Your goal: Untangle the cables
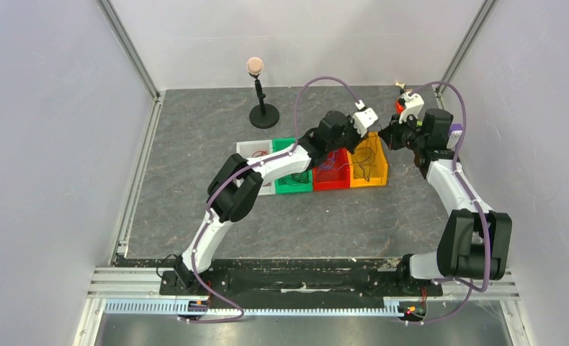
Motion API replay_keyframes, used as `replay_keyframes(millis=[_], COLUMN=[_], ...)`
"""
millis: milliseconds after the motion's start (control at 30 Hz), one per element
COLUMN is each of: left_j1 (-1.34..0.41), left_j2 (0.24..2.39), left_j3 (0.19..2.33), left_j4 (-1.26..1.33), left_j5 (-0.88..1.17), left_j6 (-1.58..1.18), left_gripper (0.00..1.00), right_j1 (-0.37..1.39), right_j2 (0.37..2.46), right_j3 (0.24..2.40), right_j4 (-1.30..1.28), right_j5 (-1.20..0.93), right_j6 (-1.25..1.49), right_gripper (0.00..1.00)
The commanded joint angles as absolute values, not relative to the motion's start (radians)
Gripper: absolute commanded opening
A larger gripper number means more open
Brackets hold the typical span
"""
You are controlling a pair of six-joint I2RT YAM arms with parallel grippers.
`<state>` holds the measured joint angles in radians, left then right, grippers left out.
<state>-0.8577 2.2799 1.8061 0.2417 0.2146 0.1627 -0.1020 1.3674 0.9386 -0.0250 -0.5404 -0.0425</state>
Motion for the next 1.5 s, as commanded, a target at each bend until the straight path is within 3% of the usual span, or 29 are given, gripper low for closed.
replay_keyframes(millis=[0, 167, 567, 733, 833, 933, 1367, 1467], left_j1=[-0.847, -0.845, -0.847, -0.845, -0.839, -0.836, -0.76, -0.715], left_j2=[2.291, 2.308, 2.228, 2.198, 2.171, 2.118, 1.751, 1.657], left_j3=[1.916, 1.925, 1.733, 1.708, 1.713, 1.717, 1.673, 1.684], left_j4=[0.338, 0.324, 0.292, 0.208, 0.198, 0.176, -0.205, -0.336], left_j5=[0.089, 0.054, 0.214, 0.242, 0.221, 0.251, 0.409, 0.391], left_j6=[0.293, 0.339, 0.245, 0.223, 0.199, 0.18, 0.14, 0.158], left_gripper=[0.02, 0.02, 0.03, 0.15, 0.34, 0.45, 0.63, 0.67], right_j1=[-0.105, -0.098, -0.045, -0.007, -0.004, 0.028, 0.088, 0.091], right_j2=[1.402, 1.415, 1.408, 1.448, 1.487, 1.512, 1.598, 1.609], right_j3=[0.974, 0.968, 0.819, 0.799, 0.8, 0.81, 0.916, 0.957], right_j4=[0.136, 0.211, 0.075, 0.066, 0.075, 0.078, -0.121, -0.169], right_j5=[-0.569, -0.593, -0.5, -0.461, -0.434, -0.402, -0.209, -0.208], right_j6=[0.028, 0.054, -0.163, -0.179, -0.169, -0.165, -0.28, -0.256], right_gripper=[0.0, 0.0, 0.0, 0.0, 0.0, 0.0, 0.0, 0.07])
